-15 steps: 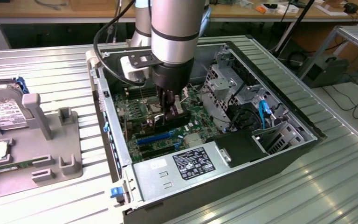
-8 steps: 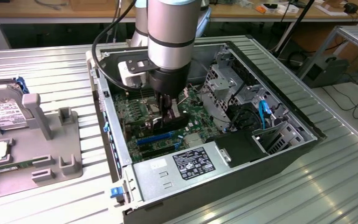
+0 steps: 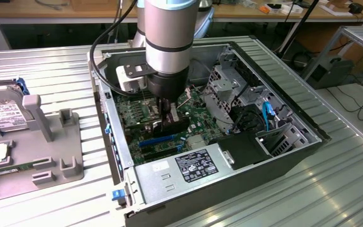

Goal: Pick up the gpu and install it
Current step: 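Insert the gpu into the slot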

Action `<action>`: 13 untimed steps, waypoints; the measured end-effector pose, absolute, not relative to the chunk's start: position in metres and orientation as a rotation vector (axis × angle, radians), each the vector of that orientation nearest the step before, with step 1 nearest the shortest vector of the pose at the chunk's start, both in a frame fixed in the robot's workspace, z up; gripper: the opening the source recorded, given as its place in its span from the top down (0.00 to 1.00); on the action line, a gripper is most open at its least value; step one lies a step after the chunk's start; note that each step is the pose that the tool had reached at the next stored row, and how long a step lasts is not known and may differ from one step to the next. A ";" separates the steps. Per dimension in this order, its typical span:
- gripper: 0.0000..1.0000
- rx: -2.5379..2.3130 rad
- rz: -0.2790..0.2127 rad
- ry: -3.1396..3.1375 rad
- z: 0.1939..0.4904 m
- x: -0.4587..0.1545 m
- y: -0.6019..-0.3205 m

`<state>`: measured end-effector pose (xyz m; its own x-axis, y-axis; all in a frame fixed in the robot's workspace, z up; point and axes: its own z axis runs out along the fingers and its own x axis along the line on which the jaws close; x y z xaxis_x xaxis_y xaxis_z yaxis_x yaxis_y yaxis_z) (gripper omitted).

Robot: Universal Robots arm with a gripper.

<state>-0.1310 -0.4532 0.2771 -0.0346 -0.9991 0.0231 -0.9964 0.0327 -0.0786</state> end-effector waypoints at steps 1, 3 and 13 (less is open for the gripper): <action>0.73 -2.156 -0.114 2.231 0.277 -0.131 -0.453; 0.73 -2.156 -0.115 2.234 0.276 -0.131 -0.453; 0.73 -2.154 -0.104 2.248 0.273 -0.131 -0.453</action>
<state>-0.1312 -0.4533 0.2728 -0.0437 -0.9987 0.0273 -0.9969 0.0418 -0.0664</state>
